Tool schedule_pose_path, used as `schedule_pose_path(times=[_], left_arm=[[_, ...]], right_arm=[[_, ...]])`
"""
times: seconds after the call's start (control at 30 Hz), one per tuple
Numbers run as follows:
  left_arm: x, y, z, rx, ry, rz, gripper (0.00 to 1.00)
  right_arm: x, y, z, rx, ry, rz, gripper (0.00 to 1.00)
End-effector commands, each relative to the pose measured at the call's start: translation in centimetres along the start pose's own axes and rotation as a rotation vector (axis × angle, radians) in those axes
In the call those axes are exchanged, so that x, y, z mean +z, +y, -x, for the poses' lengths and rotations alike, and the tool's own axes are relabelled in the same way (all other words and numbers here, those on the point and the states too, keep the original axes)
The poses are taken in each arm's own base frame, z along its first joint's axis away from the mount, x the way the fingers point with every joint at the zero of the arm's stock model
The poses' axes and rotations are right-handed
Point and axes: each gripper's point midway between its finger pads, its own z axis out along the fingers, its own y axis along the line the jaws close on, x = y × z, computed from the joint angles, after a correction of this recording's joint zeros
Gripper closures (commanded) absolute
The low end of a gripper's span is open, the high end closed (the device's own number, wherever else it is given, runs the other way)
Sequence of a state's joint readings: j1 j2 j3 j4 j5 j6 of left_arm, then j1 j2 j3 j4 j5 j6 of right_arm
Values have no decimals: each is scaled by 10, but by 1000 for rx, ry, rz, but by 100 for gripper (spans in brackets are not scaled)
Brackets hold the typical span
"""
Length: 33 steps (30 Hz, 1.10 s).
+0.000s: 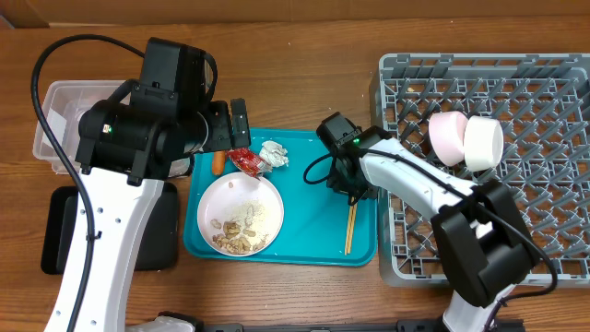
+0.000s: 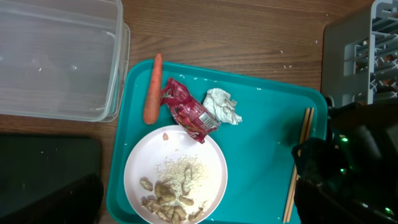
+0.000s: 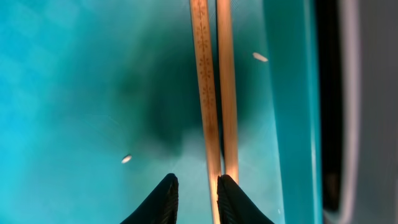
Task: Sort waste into correct bins and load items into the dishwasher
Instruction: 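Carry the chopstick to the rack and set it in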
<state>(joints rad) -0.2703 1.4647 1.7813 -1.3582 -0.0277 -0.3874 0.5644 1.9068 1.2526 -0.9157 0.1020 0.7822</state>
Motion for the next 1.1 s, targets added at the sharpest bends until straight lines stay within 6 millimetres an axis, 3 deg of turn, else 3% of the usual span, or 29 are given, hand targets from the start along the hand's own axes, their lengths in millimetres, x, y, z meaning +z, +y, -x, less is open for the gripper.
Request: schedule_pose_path(times=[0.0,0.23,0.33,0.4,0.5,0.67,0.83,0.97,1.07], left_arm=[[-1,1,4,-11,-12,6,0],[-1,1,4,-11,-12,6,0],[-1,1,4,-11,-12,6,0],[-1,1,4,-11,-12,6,0],[-1,1,4,-11,-12,6,0],[-1,1,4,-11,-12,6,0],[-1,1,4,-11,-12,6,0],[-1,1,4,-11,-12,5,0],[-1,1,4,-11,-12,6,0]], right_arm=[[10,-1,-2,10,26,-14,75],[12,-8,1,37,64,-1,75],[12,-7,0,18,67,8,83],[11,-4,0,-1,66,19,96],[4,3,-3,-46,63,29,96],[-44,26,7,-192,-34,85,96],[-120,34,28,-228,-190,161,96],[-172,-7,68,-131,-400,77,96],[-186,-35,87,-161,-467,10,96]])
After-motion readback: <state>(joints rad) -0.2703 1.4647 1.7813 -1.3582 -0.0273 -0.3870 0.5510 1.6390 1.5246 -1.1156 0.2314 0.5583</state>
